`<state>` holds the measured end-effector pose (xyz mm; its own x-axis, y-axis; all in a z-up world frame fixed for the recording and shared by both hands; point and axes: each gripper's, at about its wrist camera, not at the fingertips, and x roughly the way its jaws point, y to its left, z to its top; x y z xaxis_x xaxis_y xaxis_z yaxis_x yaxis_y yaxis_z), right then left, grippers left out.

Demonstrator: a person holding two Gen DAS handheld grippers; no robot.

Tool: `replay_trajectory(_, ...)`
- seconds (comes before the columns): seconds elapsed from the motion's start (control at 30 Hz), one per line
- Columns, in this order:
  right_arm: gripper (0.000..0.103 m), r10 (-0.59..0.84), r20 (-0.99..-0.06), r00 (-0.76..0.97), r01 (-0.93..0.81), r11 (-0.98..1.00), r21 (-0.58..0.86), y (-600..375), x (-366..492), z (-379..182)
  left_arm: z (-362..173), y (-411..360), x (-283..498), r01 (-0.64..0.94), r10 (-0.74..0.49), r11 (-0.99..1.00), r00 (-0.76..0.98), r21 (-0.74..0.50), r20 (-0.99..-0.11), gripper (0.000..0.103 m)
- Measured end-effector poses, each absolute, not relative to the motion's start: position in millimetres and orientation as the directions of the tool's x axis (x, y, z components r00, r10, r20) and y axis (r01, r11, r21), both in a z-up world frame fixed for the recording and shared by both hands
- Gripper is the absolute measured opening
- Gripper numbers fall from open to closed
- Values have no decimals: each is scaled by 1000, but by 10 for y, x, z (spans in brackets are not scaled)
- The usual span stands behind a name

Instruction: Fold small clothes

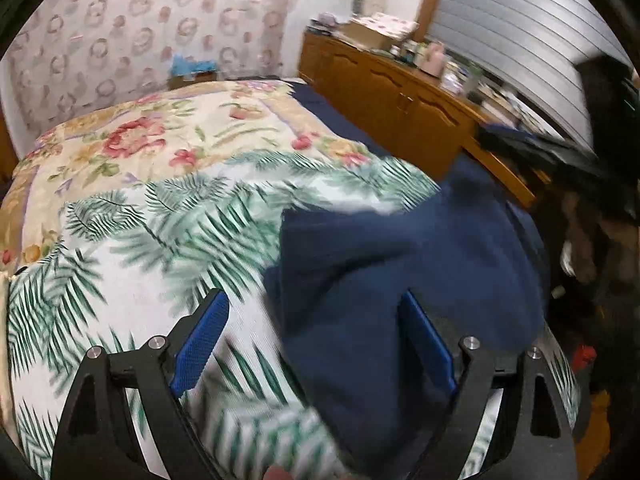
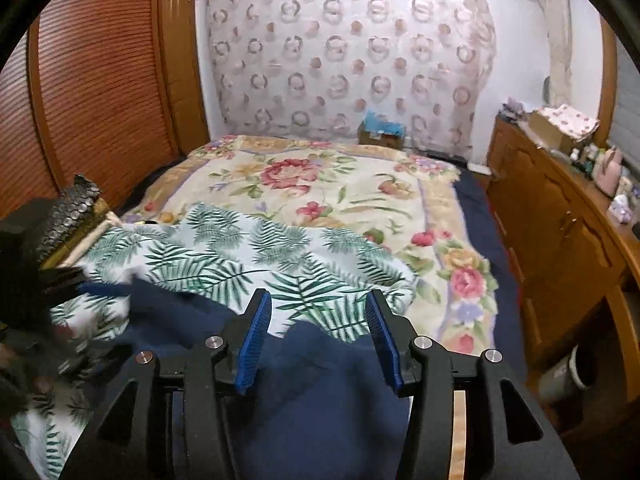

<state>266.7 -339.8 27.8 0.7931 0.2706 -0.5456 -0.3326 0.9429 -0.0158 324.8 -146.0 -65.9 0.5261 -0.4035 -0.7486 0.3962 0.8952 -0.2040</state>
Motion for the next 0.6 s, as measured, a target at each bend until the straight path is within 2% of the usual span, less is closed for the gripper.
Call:
replay_trajectory(0.17, 51, 229, -511, 829, -278, 960, -20, -3577, 2538, 422, -717, -1404, 3518, 330, -349, 925, 537, -190, -768, 88)
replay_trajectory(0.27, 58, 242, -512, 824, -281, 960, 2, -3667, 2344, 363, -760, -1366, 3472, 334, -368, 918, 510, -216, -778, 88)
replay_trajectory(0.43, 62, 252, -600, 759, -291, 956, 33, -3703, 2216, -6, -905, -1412, 3476, 349, -413, 896, 421, -276, -808, 88)
replay_trajectory(0.57, 64, 245, -636, 732, -260, 963, 72, -3737, 2237, -241, -894, -1478, 3446, 390, -435, 878, 410, -278, -802, 87)
replay_trajectory(0.6, 64, 253, -638, 727, -252, 963, 93, -3761, 2250, -276, -881, -1490, 3441, 392, -441, 875, 408, -283, -799, 83)
